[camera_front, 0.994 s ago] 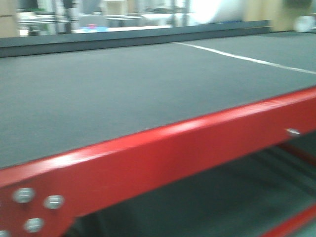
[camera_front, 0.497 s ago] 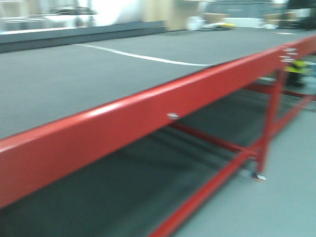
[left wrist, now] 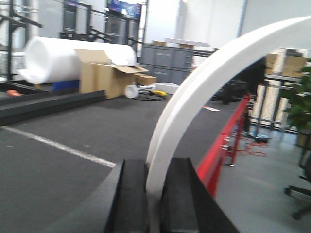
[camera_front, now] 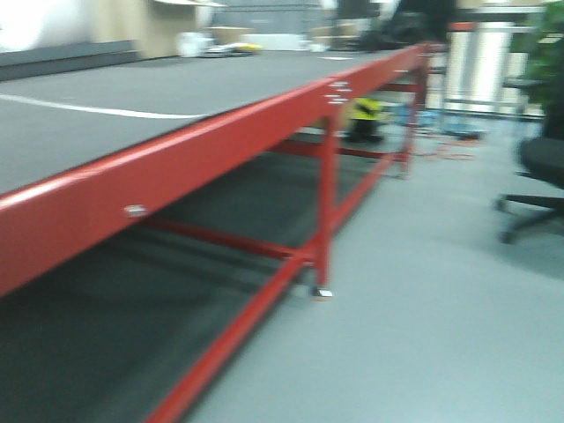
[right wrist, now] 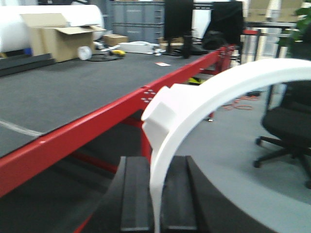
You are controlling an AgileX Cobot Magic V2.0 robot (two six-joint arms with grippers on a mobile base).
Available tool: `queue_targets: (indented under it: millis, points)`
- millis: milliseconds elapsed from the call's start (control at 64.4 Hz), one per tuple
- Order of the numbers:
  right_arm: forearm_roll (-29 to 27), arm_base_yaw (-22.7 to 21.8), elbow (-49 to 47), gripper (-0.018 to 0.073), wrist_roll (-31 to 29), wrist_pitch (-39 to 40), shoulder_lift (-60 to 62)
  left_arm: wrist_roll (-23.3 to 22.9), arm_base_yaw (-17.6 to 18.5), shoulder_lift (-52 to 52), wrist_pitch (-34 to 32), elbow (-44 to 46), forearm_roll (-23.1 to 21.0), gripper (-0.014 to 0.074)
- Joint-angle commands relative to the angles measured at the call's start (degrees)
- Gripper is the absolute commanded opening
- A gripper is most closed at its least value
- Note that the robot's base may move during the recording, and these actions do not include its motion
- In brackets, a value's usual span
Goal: Grab PVC pipe and place in blue bin
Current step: 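Drive the base away from the table holding the pipe in both grippers, then drive past the office chair to the shelf of blue bins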
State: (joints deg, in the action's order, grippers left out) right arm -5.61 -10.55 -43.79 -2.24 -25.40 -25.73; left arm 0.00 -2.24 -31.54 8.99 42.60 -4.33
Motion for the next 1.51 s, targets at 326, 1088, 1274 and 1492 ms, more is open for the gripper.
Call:
queue_targets:
  millis: [326, 1088, 1274, 1492]
  points:
    - [0.6, -0.1, 0.2, -0.0168, -0.3, 1.5, 0.3, 0.0, -0.1, 0.2, -1.4, 0.0, 0.0, -0.0111]
    - [0.6, -0.1, 0.2, -0.0168, -0.3, 1.5, 0.3, 0.0, -0.1, 0.2, -1.4, 0.0, 0.0, -0.0111]
    - [0.6, -0.1, 0.2, -0.0168, -0.3, 1.5, 0.3, 0.0, -0.1, 0.2, -1.4, 0.0, 0.0, -0.0111]
    - [0.6, -0.1, 0.2, -0.0168, -0.3, 1.5, 0.3, 0.0, -0.1, 0.2, -1.4, 0.0, 0.0, -0.0111]
